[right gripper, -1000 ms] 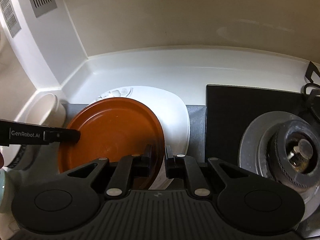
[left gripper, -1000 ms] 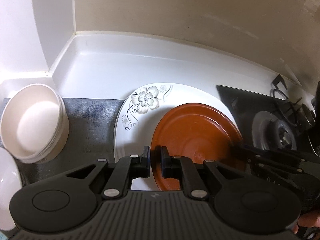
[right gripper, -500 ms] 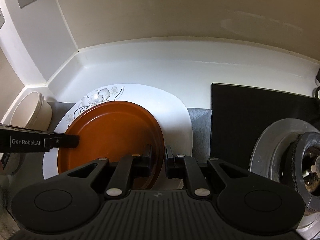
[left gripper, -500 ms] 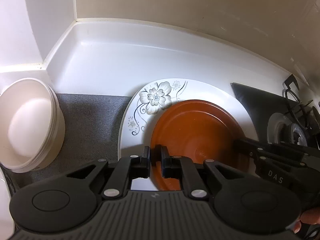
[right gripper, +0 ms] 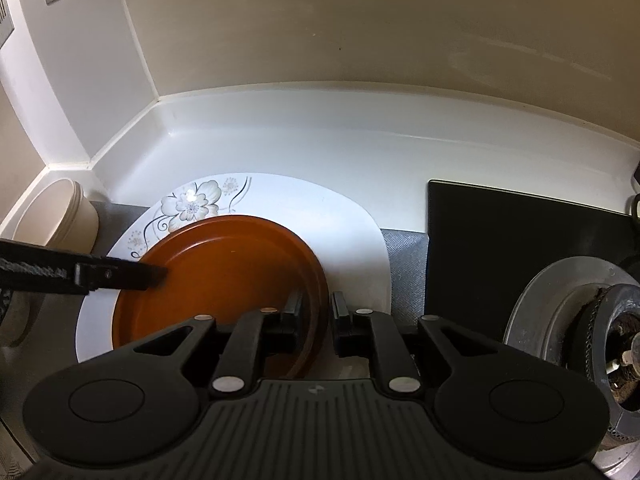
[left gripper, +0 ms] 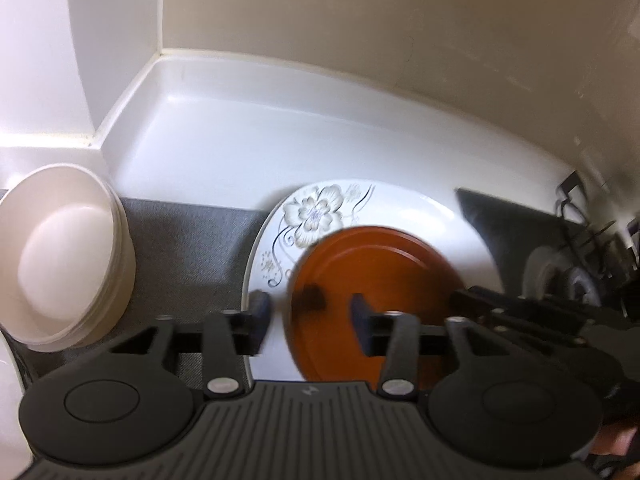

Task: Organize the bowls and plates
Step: 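Lower the terracotta plate onto the stack and open both grippers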

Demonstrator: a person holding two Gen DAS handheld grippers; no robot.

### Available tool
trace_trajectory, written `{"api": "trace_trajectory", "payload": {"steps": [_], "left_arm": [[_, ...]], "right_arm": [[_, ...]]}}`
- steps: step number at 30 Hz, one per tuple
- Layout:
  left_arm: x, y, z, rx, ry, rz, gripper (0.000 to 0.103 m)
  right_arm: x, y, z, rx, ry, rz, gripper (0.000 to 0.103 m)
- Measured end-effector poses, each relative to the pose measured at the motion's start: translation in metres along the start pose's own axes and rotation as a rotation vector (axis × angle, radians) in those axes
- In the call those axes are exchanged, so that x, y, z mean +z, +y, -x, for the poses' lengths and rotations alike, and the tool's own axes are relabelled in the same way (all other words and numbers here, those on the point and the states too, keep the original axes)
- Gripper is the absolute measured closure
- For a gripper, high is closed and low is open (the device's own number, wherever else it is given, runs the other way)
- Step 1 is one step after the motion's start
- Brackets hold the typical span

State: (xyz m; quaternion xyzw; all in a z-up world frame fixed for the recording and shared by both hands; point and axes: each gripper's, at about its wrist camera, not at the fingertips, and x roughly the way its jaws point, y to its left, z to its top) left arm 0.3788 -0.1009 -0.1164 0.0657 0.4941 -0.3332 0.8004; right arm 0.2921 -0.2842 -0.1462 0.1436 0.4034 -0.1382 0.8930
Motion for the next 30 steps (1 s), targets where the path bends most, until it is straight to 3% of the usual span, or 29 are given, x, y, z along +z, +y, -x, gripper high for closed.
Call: {"api": "trace_trajectory", "payload": {"steps": [1,3,5,6,8,12,17,22,30], "left_arm": [[0.0,-0.001,0.003,-0.007,-0.009,-0.001,0.036],[-0.001,-0.006,0.009,0.006,-0.031,-0.007,0.001],[-0.005,-0.011,0.018,0.034,-0.093,-0.028,0.0],[-0.006,-0.012,0.021,0.027,-0.104,-0.046,0.0],[-0.007,-0.014,0.025,0.015,-0.095,-0.055,0.0],[-0.011,-0.008,0.034,0.054,-0.092,-0.03,0.0],[-0.023,0.001,0.063,0.061,-0.12,0.008,0.0],[-0.055,0.0,0.109,0.026,-0.171,0.017,0.0],[-0.111,0.017,0.179,0.054,-0.252,0.051,0.0]], "right_arm": [[0.0,0.0,0.0,0.002,-0.003,0.0,0.078],[0.001,0.001,0.002,-0.001,-0.02,0.002,0.063],[0.002,0.002,0.008,-0.005,-0.052,-0.005,0.043],[0.002,0.003,0.011,-0.008,-0.066,-0.01,0.04],[0.002,0.004,0.021,-0.027,-0.092,-0.022,0.023],[0.0,0.003,0.039,-0.047,-0.16,-0.04,0.017],[0.002,0.002,0.05,-0.061,-0.184,-0.068,0.016],[-0.014,0.003,0.095,-0.004,-0.227,-0.126,0.014],[-0.053,0.041,0.168,0.115,-0.273,-0.098,0.011]]}}
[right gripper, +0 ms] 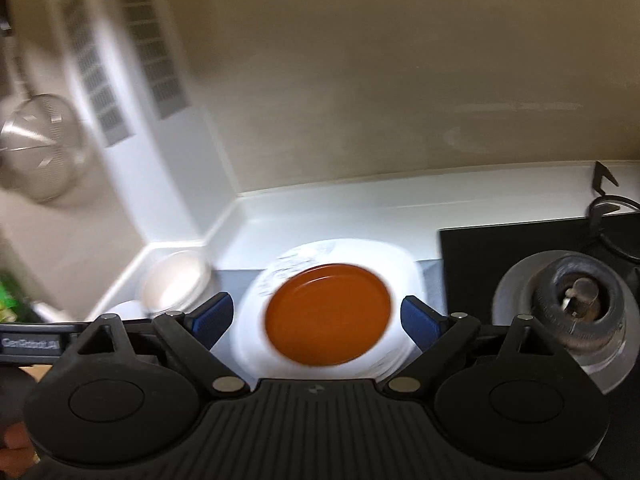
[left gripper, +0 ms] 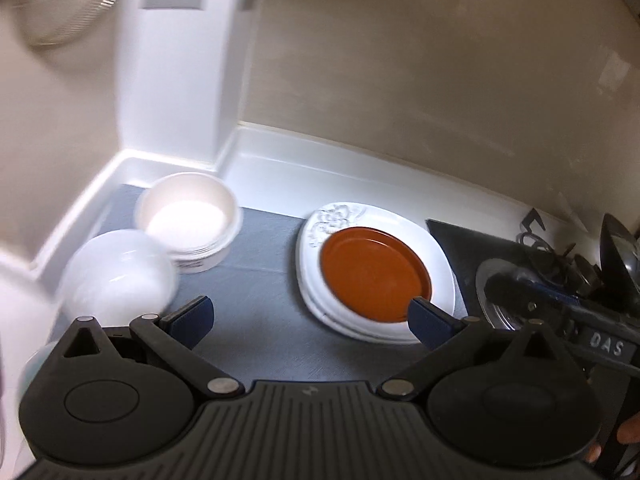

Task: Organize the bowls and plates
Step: 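Lower the terracotta plate onto the stack and open both grippers, then move both grippers past the teal bowl to the cream bowl rim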

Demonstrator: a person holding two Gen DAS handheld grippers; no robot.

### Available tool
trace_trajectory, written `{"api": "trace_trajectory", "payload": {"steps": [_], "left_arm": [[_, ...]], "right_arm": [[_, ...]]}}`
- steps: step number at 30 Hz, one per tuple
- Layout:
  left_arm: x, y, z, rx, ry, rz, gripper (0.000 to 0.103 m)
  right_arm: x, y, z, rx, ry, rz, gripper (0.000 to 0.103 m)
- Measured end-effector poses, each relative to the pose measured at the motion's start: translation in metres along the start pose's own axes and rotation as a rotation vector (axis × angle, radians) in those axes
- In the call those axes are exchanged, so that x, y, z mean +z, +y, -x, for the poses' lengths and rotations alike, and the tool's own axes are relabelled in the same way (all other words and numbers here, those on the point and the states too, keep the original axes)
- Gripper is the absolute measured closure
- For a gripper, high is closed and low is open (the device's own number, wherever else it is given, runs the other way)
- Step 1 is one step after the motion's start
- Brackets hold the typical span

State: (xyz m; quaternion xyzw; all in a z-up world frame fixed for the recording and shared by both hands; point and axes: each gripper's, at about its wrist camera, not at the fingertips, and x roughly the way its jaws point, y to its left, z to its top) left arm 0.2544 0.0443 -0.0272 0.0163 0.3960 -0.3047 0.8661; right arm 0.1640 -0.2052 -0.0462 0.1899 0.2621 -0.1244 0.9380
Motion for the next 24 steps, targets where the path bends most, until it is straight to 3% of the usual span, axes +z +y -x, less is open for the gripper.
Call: {"api": "trace_trajectory", "payload": {"steps": [5,14,20,24], "left_arm": [[-0.024,0.035,0.048,0.097,-0.03,0.055,0.0],[-0.081,0.114,0.11,0.279,-0.002,0.212,0.0],[-0.091,0.154,0.128,0.376,0.006,0.262,0.0],[-0.087,0.172,0.119,0.362,0.042,0.262,0.0]], "right_arm": [[-0.017,0.041,0.015,0.081,0.036,0.042,0.01],[-0.05,0.127,0.004,0.243,0.159,0.173,0.01],[-0.062,0.166,-0.002,0.269,0.183,0.21,0.01],[-0.067,0.175,-0.004,0.249,0.195,0.214,0.01]]}}
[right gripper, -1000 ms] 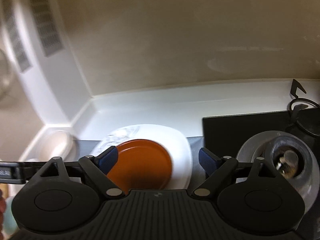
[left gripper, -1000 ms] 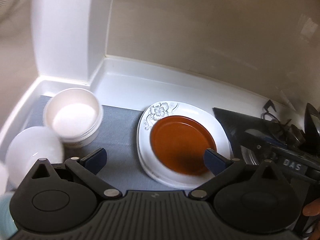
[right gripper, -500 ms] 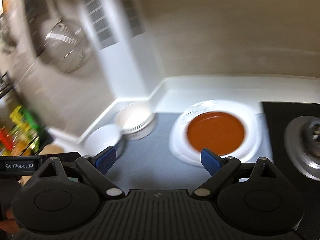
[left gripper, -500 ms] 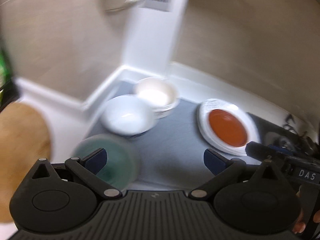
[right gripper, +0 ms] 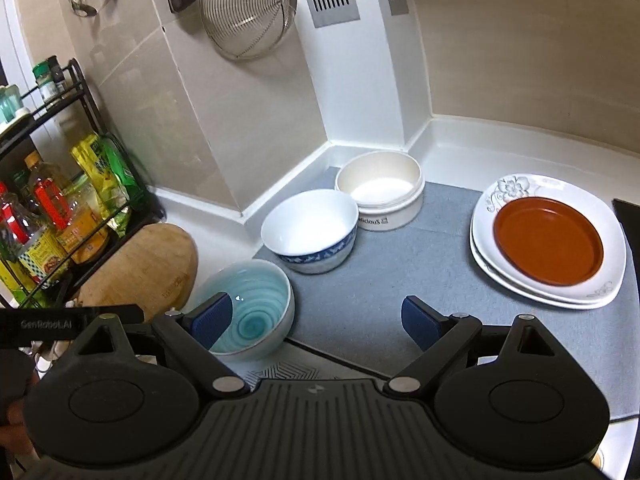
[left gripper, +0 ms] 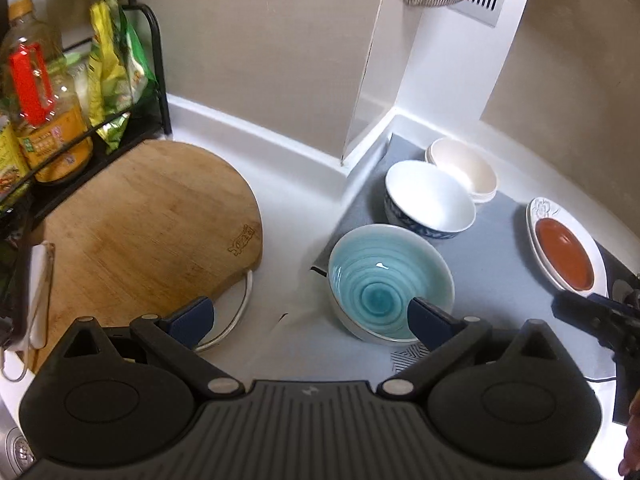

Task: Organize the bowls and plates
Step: 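Move both grippers past the teal bowl to the cream bowl rim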

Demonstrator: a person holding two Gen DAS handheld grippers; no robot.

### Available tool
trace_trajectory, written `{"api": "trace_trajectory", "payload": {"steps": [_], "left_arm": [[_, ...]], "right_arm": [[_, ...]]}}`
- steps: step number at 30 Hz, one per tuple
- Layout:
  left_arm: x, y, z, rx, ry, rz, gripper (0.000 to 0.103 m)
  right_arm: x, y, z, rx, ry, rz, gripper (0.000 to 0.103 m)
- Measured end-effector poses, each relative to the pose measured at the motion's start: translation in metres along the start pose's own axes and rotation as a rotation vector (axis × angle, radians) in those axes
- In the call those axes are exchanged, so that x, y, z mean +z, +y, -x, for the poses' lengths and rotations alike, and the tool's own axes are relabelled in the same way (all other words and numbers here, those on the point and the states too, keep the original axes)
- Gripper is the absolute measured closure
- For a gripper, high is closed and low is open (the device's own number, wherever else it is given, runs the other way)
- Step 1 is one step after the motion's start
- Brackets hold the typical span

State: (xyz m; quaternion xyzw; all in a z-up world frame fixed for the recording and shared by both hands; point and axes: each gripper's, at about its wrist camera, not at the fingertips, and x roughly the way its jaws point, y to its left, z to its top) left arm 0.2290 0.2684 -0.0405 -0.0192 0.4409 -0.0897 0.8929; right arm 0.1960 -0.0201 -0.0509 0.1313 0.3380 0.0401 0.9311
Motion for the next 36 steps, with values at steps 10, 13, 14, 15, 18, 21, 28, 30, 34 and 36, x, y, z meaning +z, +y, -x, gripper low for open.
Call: {"api": "trace_trajectory", "payload": {"steps": [10,13,14,15,18,21,28,30,34,36], "left_arm": [[0.023,-0.011,-0.05,0.058,0.101,0.02,0.0],[0.027,-0.015,-0.06,0.077,0.113,0.016,0.0],[0.028,-0.016,-0.064,0.083,0.118,0.014,0.0],[0.03,-0.017,-0.067,0.087,0.126,0.017,0.0],[0.033,-0.019,-0.076,0.09,0.143,0.027,0.0],[0.035,-0.02,-0.085,0.104,0.155,0.029,0.0],[0.039,-0.019,-0.096,0.131,0.17,0.028,0.0],[0.041,-0.017,-0.097,0.133,0.174,0.036,0.0],[0.048,-0.017,-0.091,0.122,0.154,0.045,0.0],[0.055,-0.024,-0.085,0.107,0.131,0.034,0.0]], "right_arm": [[0.01,-0.018,-0.022,0.025,0.053,-0.013,0.01],[0.015,-0.022,-0.037,0.038,0.083,-0.022,0.01],[0.017,-0.023,-0.042,0.049,0.092,-0.025,0.01],[0.019,-0.022,-0.047,0.059,0.101,-0.025,0.01],[0.023,-0.02,-0.062,0.07,0.129,-0.022,0.01],[0.026,-0.017,-0.075,0.076,0.151,-0.004,0.01],[0.033,-0.016,-0.094,0.099,0.172,0.009,0.01],[0.036,-0.02,-0.096,0.093,0.172,0.003,0.01],[0.043,-0.032,-0.098,0.07,0.158,-0.015,0.01],[0.048,-0.04,-0.098,0.052,0.145,-0.028,0.01]]}}
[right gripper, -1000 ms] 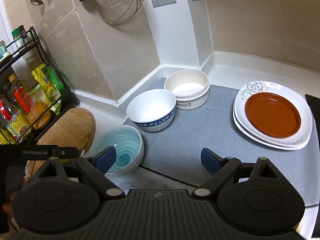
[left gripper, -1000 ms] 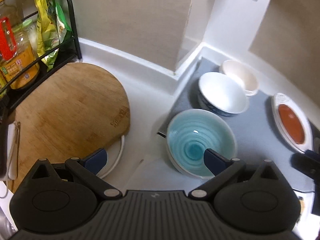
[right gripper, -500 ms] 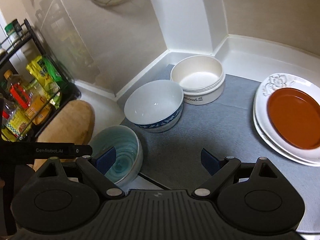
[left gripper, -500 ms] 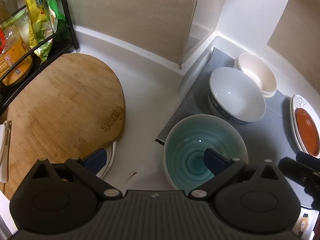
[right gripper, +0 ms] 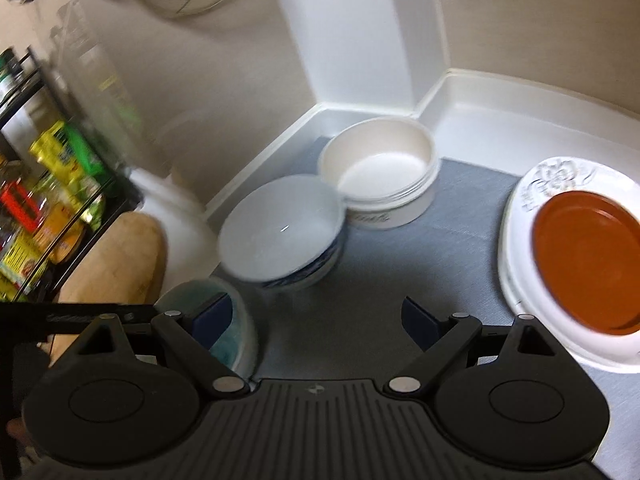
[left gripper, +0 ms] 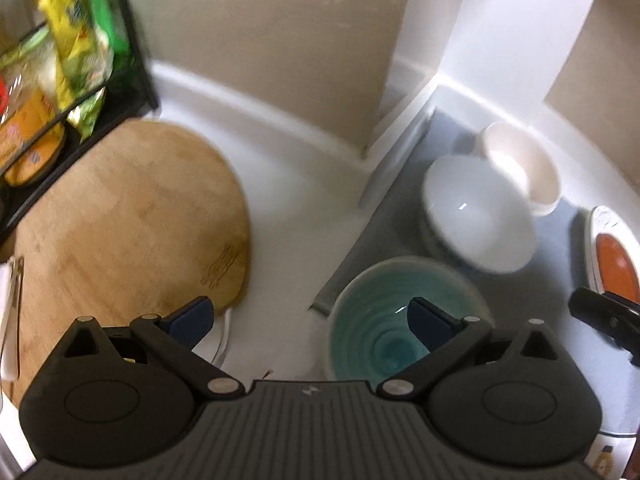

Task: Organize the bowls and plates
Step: 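Move both grippers past the teal bowl to the cream bowl rim, then close both grippers on the cream bowl rim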

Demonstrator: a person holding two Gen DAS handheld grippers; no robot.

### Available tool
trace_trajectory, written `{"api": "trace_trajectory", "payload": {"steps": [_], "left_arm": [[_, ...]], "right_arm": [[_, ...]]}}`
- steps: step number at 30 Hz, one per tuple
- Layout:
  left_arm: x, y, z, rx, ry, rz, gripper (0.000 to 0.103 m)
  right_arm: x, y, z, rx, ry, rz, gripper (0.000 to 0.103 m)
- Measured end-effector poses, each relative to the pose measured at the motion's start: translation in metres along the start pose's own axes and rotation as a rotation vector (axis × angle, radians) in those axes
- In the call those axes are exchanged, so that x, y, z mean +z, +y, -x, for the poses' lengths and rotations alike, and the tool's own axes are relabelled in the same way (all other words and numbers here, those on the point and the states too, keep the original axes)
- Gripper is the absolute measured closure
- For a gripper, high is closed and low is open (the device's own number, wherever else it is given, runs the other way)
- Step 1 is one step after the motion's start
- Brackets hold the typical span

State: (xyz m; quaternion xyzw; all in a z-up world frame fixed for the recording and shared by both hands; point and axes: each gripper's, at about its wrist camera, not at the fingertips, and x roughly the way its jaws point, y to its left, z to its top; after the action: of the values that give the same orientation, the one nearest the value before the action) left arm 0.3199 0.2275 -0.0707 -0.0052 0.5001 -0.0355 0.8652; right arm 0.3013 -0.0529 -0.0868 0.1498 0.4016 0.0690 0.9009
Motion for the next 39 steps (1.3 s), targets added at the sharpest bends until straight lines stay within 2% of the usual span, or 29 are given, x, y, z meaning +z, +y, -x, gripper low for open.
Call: {"api": "trace_trajectory", "payload": {"steps": [7,10,12,13,15,16,17,18,28,36,38,39], "left_arm": [[0.04,-0.056,0.013,-0.09,-0.082,-0.089,0.0],[0.062,-0.091,0.008,-0.105,-0.105,-0.136,0.0],[0.076,-0.115,-0.001,-0.08,-0.122,-0.177,0.0],[0.083,-0.126,-0.008,-0.07,-0.121,-0.187,0.001],[0.092,-0.145,-0.02,-0.084,-0.098,-0.2,0.01],[0.097,-0.152,-0.027,-0.094,-0.079,-0.203,0.014],[0.101,-0.158,-0.035,-0.1,-0.063,-0.204,0.021],[0.105,-0.163,-0.043,-0.101,-0.049,-0.204,0.023],[0.129,-0.193,-0.101,-0.047,-0.002,-0.275,0.023],[0.139,-0.193,-0.133,-0.03,0.046,-0.278,0.023],[0.139,-0.191,-0.137,-0.033,0.056,-0.282,0.029],[0.139,-0.19,-0.138,-0.035,0.062,-0.285,0.038]], "right_arm": [[0.028,-0.037,0.011,-0.068,-0.087,-0.059,0.01],[0.043,-0.056,0.012,-0.097,-0.115,-0.081,0.011],[0.053,-0.066,0.007,-0.112,-0.116,-0.083,0.014],[0.057,-0.071,0.003,-0.121,-0.115,-0.083,0.019],[0.064,-0.079,-0.005,-0.132,-0.107,-0.094,0.032],[0.067,-0.083,-0.01,-0.128,-0.101,-0.102,0.042],[0.069,-0.086,-0.014,-0.125,-0.093,-0.111,0.048],[0.071,-0.089,-0.019,-0.12,-0.086,-0.12,0.048],[0.088,-0.095,-0.068,-0.091,-0.019,-0.134,0.049],[0.088,-0.096,-0.103,-0.096,0.047,-0.132,0.049],[0.088,-0.095,-0.107,-0.101,0.052,-0.122,0.049],[0.089,-0.095,-0.109,-0.102,0.053,-0.119,0.05]]}}
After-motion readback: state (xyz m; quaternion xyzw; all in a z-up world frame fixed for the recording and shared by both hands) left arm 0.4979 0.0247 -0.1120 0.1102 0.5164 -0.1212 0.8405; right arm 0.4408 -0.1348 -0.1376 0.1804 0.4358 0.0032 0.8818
